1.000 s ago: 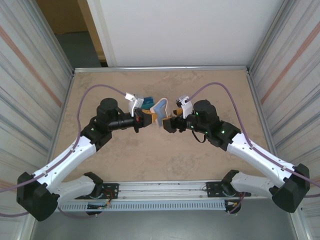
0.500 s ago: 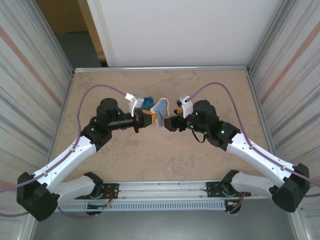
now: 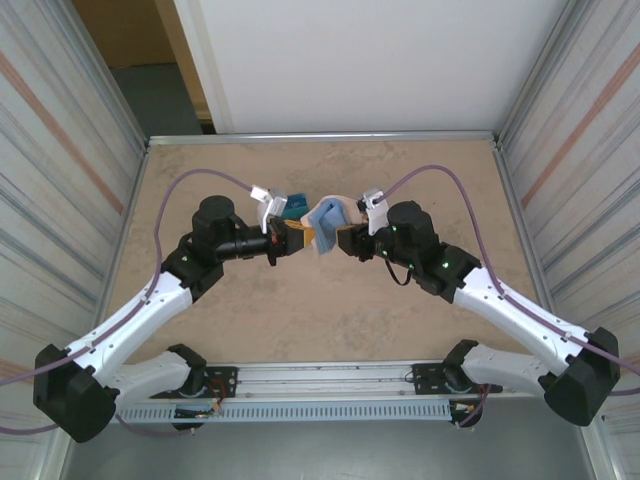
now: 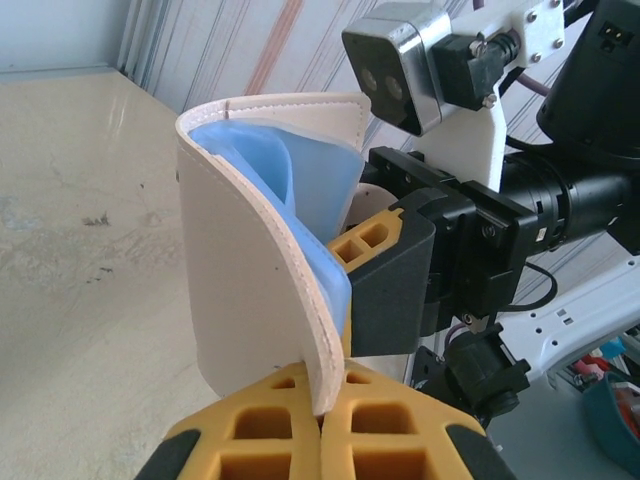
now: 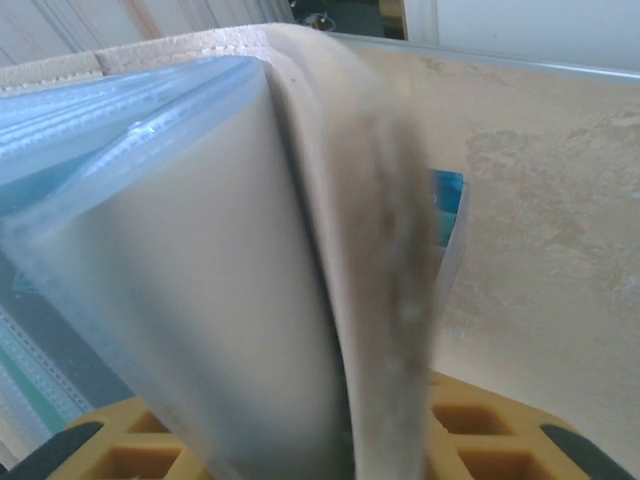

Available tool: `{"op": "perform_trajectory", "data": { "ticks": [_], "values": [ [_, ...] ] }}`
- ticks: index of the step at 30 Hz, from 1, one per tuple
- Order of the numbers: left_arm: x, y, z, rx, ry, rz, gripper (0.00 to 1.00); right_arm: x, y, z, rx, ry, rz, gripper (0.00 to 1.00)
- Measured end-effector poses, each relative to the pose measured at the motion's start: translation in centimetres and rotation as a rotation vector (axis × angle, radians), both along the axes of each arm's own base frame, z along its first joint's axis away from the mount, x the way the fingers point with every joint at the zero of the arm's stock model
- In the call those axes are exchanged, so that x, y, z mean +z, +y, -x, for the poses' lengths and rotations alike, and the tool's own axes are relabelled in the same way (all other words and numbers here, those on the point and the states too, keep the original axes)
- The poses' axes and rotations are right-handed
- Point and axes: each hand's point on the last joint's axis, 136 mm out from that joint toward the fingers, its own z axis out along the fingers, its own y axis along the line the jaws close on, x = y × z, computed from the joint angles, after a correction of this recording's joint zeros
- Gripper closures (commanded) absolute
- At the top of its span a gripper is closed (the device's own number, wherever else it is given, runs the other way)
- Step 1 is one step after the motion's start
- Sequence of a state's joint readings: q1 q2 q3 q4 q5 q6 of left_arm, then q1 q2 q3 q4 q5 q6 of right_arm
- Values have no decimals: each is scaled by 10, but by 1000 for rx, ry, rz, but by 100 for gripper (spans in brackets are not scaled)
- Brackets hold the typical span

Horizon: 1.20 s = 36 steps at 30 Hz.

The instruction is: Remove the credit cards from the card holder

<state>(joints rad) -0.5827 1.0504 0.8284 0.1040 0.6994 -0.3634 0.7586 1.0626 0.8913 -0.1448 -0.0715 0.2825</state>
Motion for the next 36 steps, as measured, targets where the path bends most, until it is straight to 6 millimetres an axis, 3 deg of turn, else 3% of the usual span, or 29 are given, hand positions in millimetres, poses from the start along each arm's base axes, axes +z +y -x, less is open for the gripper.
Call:
{"op": "perform_trajectory", "data": {
  "ticks": [5, 11, 13, 16, 21, 29, 31, 36],
  "values": [
    [1, 1, -2, 10, 7, 15, 100, 5, -4, 2, -4, -9, -29, 77],
    [5, -3, -6, -2, 5, 40, 87, 15, -3, 6, -4, 1, -85, 85],
    [4, -5, -7, -7, 9, 44, 81, 15, -3, 6, -8, 8, -97, 85],
    [5, -7, -6, -22, 8, 52, 59, 14, -2, 7, -8, 21, -108, 86],
    [0, -9, -7, -27, 15, 43, 52, 15, -1, 7, -10, 32, -126, 87],
    [-13, -14, -12, -14, 20, 8, 56, 16, -1, 7, -16, 44, -140, 83],
    [-17, -14, -16, 7, 22, -7, 63, 16, 0, 7, -16, 45, -142, 80],
    [-29, -9, -27, 87, 25, -59, 94, 16, 0, 6, -21, 47, -147, 65]
  ]
}}
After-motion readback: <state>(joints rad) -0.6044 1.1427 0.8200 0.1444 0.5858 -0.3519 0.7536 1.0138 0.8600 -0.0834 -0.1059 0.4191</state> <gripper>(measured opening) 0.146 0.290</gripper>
